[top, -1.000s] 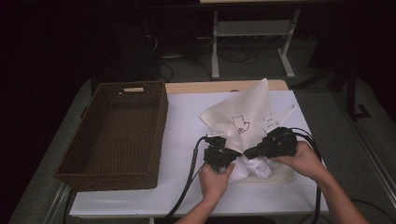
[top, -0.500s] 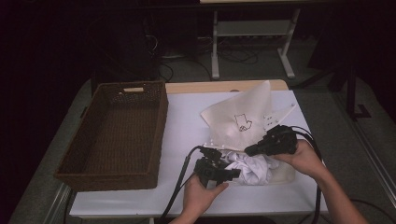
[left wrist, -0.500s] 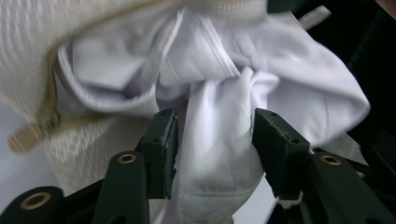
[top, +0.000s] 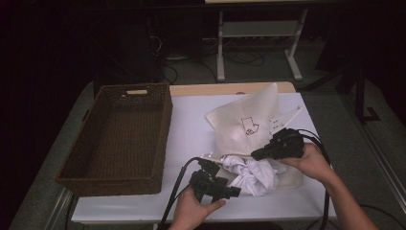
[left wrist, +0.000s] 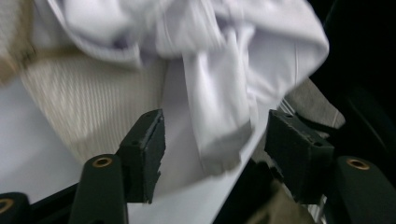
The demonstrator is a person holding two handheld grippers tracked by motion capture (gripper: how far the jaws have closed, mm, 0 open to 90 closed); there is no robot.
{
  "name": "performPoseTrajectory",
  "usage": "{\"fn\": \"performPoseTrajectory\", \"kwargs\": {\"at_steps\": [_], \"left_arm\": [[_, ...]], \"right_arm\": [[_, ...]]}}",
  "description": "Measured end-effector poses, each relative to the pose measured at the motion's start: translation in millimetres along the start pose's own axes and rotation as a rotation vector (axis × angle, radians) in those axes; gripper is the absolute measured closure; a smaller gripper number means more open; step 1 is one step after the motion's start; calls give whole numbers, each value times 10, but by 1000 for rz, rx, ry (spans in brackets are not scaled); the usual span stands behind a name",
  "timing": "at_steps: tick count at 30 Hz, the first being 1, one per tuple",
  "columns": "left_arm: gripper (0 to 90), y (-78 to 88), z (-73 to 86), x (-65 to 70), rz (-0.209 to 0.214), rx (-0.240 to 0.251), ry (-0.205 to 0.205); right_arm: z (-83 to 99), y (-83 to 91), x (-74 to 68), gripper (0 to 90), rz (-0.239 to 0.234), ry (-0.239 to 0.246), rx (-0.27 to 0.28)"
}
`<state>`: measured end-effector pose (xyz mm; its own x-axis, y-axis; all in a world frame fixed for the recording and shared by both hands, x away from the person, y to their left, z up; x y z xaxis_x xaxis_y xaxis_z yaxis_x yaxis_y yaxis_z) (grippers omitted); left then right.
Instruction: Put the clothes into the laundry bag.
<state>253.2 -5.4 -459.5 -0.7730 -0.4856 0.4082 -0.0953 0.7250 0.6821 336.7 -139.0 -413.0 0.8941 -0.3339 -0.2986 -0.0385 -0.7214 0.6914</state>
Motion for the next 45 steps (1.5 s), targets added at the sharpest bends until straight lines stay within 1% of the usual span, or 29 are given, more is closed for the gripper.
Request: {"fn": "performPoseTrajectory", "kwargs": {"at_steps": [1,2,3,4,6,7,8,9,11,12,13,14,15,16,18,21,23,24,25,27,28,30,34,35,38,40,42,43,45], "left_arm": [[369,-11,39,22,10,-10,0],[363,-19,71,35,10,-26,-9],[362,-42,119,41,-5,-49,-34],[362,-66,141,39,-13,-62,-44],[368,-153,158,21,-27,-83,-49],[393,-218,133,-10,-43,-83,-52],[439,-279,100,-43,-55,-78,-46],[516,-324,61,-62,-55,-63,-37],[714,-418,-87,-103,-47,10,-12],[821,-467,-184,-132,-51,43,-17],[861,-512,-260,-159,-66,62,-19],[873,-548,-312,-177,-73,72,-16],[875,-587,-378,-198,-80,92,-12],[877,-616,-438,-213,-90,117,-10],[879,-667,-540,-223,-86,160,18],[880,-689,-643,-254,-98,207,40],[880,-696,-703,-298,-105,237,67],[880,-687,-730,-327,-117,255,80],[880,-681,-743,-348,-125,266,83],[880,-662,-759,-372,-130,283,97],[880,-649,-766,-372,-133,292,95],[881,-598,-773,-344,-145,308,81],[881,-442,-743,-200,-148,343,51],[881,-381,-716,-140,-151,348,40],[881,-297,-656,-49,-156,365,40],[880,-302,-638,-66,-152,372,55],[880,-341,-633,-123,-145,376,74],[880,-363,-639,-140,-146,375,77],[880,-421,-681,-187,-149,383,91]], "right_arm": [[-2,0,1,891,0,-1,-1],[-4,-2,4,891,0,1,-1],[-5,-4,4,891,1,1,-1],[-6,-9,4,891,2,1,-3],[-11,-18,2,891,1,3,-3],[-15,-22,0,891,1,4,-3],[-15,-28,-6,891,1,1,-6],[-14,-36,-8,891,1,1,-8],[-9,-50,-17,891,5,7,-13],[-6,-53,-25,891,7,11,-14],[1,-59,-36,891,9,10,-13],[11,-61,-37,891,11,12,-15],[17,-64,-34,891,10,17,-13],[31,-64,-35,891,11,10,-14],[67,-66,-25,892,15,6,-15],[85,-37,-15,892,12,-8,0],[66,-28,-46,893,11,4,6],[55,-28,-65,893,4,7,11],[38,-23,-93,893,-6,10,17],[22,-23,-128,894,-21,17,15],[12,-26,-151,894,-23,21,8],[-23,-24,-192,893,-32,33,12],[-103,-2,-347,894,-79,66,24],[-122,3,-378,894,-88,74,25],[-225,0,-485,894,-131,100,37],[-268,-51,-507,893,-132,111,15],[-283,-95,-520,893,-134,115,-4],[-290,-115,-517,893,-135,121,-4],[-289,-108,-508,893,-138,114,-3]]}}
Point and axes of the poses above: each handheld gripper's, and its own axes: y roughly backward along the jaws, z roughly out of its underside, x roughly to its right, the point moved 9 cm from there along -y, roughly forward along the jaws, and after that the axes turned 8 degrees about -y, right-handed, at the moved point
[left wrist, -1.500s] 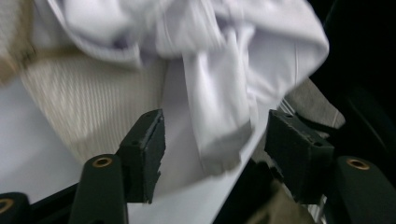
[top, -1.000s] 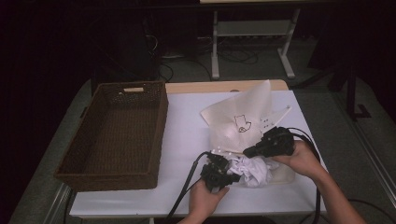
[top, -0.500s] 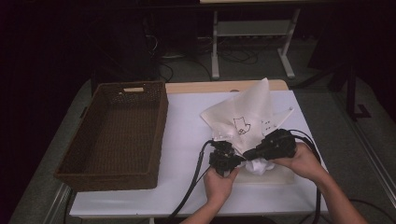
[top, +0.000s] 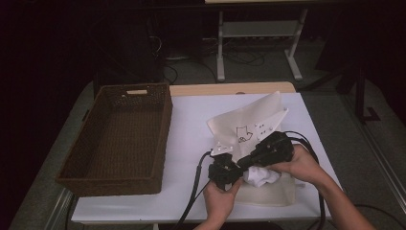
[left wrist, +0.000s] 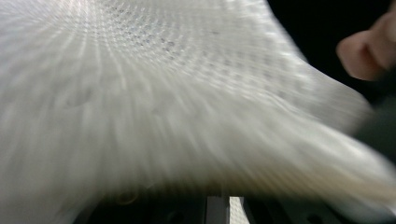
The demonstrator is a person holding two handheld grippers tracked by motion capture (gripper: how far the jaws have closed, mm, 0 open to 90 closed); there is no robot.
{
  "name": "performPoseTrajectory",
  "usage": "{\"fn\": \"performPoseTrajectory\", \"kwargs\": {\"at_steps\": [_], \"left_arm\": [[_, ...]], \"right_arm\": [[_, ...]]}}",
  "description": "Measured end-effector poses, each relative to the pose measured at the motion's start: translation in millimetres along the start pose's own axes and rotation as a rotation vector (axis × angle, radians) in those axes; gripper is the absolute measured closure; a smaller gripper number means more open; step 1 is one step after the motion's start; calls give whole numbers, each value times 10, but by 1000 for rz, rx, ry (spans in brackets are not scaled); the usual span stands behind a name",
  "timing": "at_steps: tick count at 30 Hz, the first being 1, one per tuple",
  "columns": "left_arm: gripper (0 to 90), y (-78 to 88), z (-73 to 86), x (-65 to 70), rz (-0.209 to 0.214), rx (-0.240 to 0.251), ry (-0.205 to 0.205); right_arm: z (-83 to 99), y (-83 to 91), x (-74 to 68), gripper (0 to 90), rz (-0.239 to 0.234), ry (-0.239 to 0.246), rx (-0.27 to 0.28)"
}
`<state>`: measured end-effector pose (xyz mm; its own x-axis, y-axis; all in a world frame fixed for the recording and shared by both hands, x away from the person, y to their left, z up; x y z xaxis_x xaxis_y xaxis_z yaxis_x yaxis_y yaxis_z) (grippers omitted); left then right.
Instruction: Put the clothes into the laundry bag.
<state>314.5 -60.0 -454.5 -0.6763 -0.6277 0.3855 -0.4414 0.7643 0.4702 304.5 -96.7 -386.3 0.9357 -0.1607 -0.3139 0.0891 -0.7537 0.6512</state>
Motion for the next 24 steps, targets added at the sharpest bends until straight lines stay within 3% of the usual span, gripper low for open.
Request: {"fn": "performPoseTrajectory", "kwargs": {"at_steps": [5,10,12,14,16,20,24], "left_arm": [[880,-186,-120,-103,-32,41,40],[879,-415,-221,-278,-61,20,73],[878,-459,-238,-310,-48,-8,87],[867,-422,-227,-290,-23,-30,87],[817,-348,-180,-269,-16,-67,51],[729,-165,-72,-232,7,-121,26],[677,21,24,-199,39,-174,23]], "right_arm": [[45,111,86,894,27,-22,31],[174,216,271,893,50,-90,62],[214,244,365,893,60,-118,85],[226,258,419,893,64,-136,96],[227,260,441,892,72,-133,96],[222,236,432,892,82,-127,89],[221,218,434,892,93,-126,82]]}}
Point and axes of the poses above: each handheld gripper's, and its own axes: y roughly backward along the jaws, z roughly out of its underside, x roughly to its right, the point moved 9 cm from there along -y, roughly forward along the jaws, and after that the axes turned 8 degrees about -y, right-handed, at the moved point
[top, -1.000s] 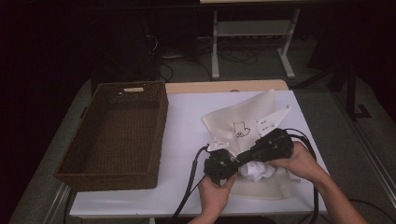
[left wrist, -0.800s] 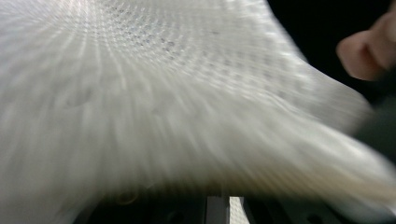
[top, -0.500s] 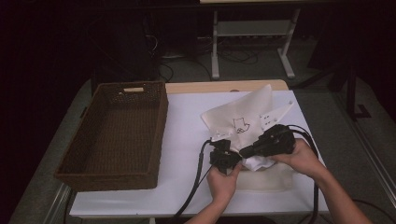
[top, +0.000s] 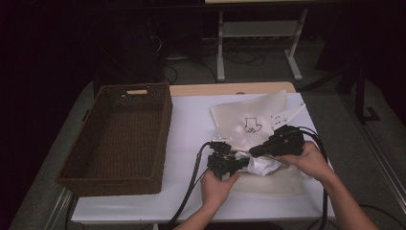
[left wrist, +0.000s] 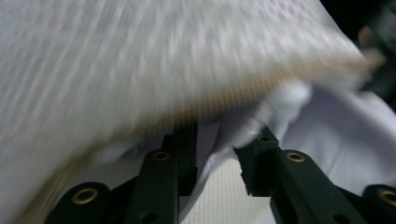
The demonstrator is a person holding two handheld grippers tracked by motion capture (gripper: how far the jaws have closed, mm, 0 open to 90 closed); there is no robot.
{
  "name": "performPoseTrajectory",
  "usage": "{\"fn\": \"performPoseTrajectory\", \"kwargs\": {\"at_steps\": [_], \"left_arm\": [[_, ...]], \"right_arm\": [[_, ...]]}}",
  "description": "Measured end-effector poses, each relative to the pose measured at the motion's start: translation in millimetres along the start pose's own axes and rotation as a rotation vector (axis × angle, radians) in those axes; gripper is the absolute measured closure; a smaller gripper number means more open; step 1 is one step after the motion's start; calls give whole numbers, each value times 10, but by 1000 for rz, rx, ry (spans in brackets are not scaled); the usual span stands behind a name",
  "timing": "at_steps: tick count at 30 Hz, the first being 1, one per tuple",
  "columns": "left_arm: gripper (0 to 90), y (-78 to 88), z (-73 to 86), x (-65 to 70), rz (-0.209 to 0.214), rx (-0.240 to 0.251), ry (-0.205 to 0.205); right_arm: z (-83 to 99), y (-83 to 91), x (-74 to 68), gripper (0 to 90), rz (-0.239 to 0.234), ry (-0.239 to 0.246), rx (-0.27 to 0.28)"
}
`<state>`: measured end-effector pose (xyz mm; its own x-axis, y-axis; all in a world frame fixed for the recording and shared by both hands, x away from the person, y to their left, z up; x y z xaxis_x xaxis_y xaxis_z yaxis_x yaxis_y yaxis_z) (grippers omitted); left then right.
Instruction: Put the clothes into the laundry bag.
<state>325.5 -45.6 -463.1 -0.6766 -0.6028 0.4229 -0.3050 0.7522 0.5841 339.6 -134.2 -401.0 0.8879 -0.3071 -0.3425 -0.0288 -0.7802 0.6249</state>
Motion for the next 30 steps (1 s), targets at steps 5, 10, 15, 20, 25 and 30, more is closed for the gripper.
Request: {"fn": "performPoseTrajectory", "kwargs": {"at_steps": [5,10,15,20,25,30], "left_arm": [[578,147,156,106,45,-71,-16],[484,254,261,269,93,-108,-4],[427,157,191,391,90,-99,9],[436,-194,42,379,41,-20,44],[683,-470,-90,274,13,75,98],[887,-400,-264,41,-54,173,111]], "right_arm": [[8,4,7,892,11,-2,-4],[23,-7,24,892,26,-5,-9],[29,-41,36,891,54,2,-24],[39,-75,41,891,80,2,-30],[57,-38,61,892,89,-14,-17],[66,43,8,893,64,-13,0]]}}
Point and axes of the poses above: each handheld gripper's, and its own axes: y roughly backward along the jaws, z roughly out of its underside, x roughly to its right, the point moved 9 cm from there along -y, roughly forward along the jaws, and after that the axes turned 8 degrees about -y, right-handed, at the moved point
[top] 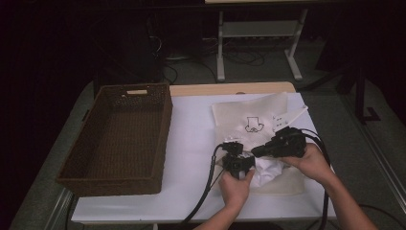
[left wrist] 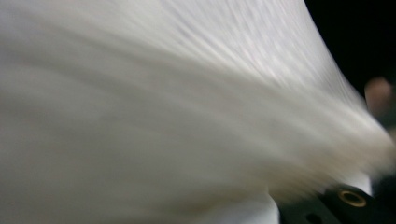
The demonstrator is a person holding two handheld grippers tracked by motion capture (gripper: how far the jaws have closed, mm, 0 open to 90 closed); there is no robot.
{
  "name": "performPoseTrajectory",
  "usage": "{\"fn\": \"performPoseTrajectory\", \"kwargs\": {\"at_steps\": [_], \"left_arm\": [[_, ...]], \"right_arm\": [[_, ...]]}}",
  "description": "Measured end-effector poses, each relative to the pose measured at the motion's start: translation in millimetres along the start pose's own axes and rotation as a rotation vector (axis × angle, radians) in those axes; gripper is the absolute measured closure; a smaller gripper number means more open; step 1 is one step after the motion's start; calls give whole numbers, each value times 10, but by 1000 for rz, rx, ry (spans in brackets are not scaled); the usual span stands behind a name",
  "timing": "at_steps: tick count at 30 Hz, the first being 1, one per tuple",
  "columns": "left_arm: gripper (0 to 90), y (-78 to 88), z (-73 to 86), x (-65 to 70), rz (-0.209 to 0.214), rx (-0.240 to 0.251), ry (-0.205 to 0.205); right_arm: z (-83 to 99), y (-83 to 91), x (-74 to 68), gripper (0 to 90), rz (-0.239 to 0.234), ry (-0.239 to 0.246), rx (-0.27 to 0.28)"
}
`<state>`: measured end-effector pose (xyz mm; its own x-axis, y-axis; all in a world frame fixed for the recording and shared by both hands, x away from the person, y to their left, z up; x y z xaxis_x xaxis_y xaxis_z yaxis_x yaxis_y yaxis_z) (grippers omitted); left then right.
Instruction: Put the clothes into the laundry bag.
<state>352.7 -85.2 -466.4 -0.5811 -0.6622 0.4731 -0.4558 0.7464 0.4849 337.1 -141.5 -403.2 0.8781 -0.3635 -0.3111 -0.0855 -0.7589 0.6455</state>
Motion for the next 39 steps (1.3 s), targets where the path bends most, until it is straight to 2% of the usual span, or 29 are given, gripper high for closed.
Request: {"fn": "performPoseTrajectory", "kwargs": {"at_steps": [2,5,7,9,11,13,14,16,17,18,19,20,25,27,28,30,34,36,38,39], "left_arm": [[890,53,-48,-18,-16,34,-10],[890,115,-28,72,5,61,-6],[890,152,2,121,10,72,-4],[889,144,14,114,6,70,2],[890,100,-11,71,-1,76,17],[889,17,-62,11,-29,80,-2],[886,-18,-91,-15,-41,84,-8],[848,-41,-95,-19,-24,70,5],[788,-20,-87,-7,-22,59,-10],[723,11,-61,15,-20,31,-44],[668,62,-8,41,-12,-16,-87],[618,114,28,57,-12,-44,-113],[496,461,220,59,-3,-167,-156],[464,609,246,17,-24,-183,-177],[456,713,253,7,-10,-182,-163],[433,865,264,-14,-16,-191,-165],[426,1034,398,56,35,-238,-141],[429,1046,512,127,83,-267,-110],[434,970,699,203,138,-339,-56],[434,905,762,227,154,-360,-34]], "right_arm": [[2,39,-43,893,-19,6,15],[-18,64,-148,894,-67,30,24],[-37,70,-222,894,-101,46,26],[-52,57,-259,894,-121,53,26],[-51,35,-292,894,-117,61,17],[-44,64,-311,894,-129,56,25],[-41,77,-289,894,-124,49,30],[-35,94,-181,893,-106,24,36],[-34,104,-135,893,-101,11,40],[-32,117,-80,893,-93,-4,46],[-31,127,-42,893,-88,-12,51],[-29,130,-19,893,-84,-11,53],[-11,47,-38,893,-64,-1,23],[-4,24,-37,893,-59,2,14],[-3,18,-36,893,-56,1,12],[-6,16,-22,892,-53,-4,13],[-15,6,19,892,-45,-17,14],[-10,-6,24,892,-40,-14,6],[-10,-20,24,892,-36,-15,3],[-13,-24,24,892,-35,-11,5]]}}
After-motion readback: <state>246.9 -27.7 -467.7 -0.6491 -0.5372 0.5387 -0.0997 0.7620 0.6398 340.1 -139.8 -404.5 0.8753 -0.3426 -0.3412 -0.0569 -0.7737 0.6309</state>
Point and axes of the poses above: each handheld gripper's, and its own axes: y roughly backward along the jaws, z roughly out of its underside, x roughly to its right, the point moved 9 cm from there along -y, roughly forward along the jaws, and after that the axes turned 8 degrees about -y, right-handed, at the moved point
